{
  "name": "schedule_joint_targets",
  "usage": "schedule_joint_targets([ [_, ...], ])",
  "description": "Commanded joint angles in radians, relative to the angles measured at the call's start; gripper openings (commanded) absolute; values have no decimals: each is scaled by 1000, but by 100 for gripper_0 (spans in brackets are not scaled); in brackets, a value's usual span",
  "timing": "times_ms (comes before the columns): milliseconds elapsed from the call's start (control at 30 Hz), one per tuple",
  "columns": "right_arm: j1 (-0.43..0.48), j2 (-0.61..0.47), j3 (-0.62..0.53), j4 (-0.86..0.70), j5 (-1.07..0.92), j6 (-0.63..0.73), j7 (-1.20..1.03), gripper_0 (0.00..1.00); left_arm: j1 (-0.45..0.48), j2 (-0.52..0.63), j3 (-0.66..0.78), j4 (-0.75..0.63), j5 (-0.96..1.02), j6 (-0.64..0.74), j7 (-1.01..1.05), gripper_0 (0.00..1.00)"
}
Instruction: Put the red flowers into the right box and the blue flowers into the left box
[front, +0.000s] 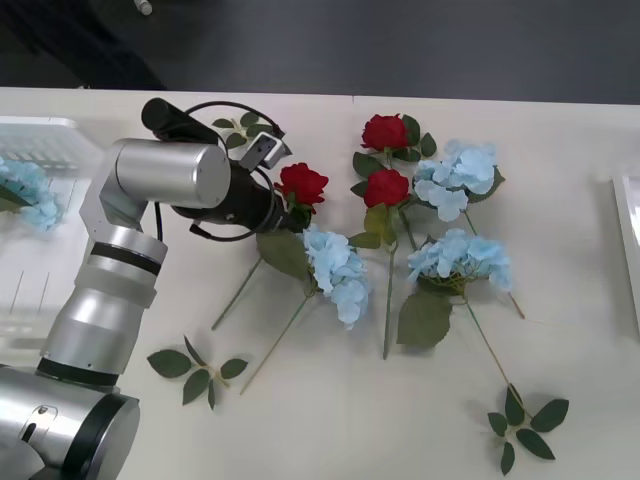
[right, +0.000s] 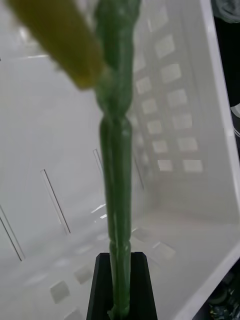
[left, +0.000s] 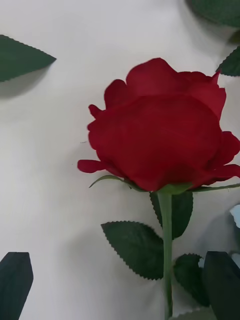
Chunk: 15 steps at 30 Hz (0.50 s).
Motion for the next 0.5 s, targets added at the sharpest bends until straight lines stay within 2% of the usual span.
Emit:
schedule_joint_targets([
  [33,-90,57,-14,74,87,-6,-7,0,-46,2,-41,20,4,-50,36,100],
  [233,-176,79,13,158,126,-11,1,0,-46,2,-64,41,0,-53,37,100],
  [400,-190,79,18,160,138,-30,4,0,-46,2,-77,54,-8,-59,39,100],
  [500,-195,79,19,160,138,-39,6,29,-46,2,-95,72,-9,-81,37,93],
])
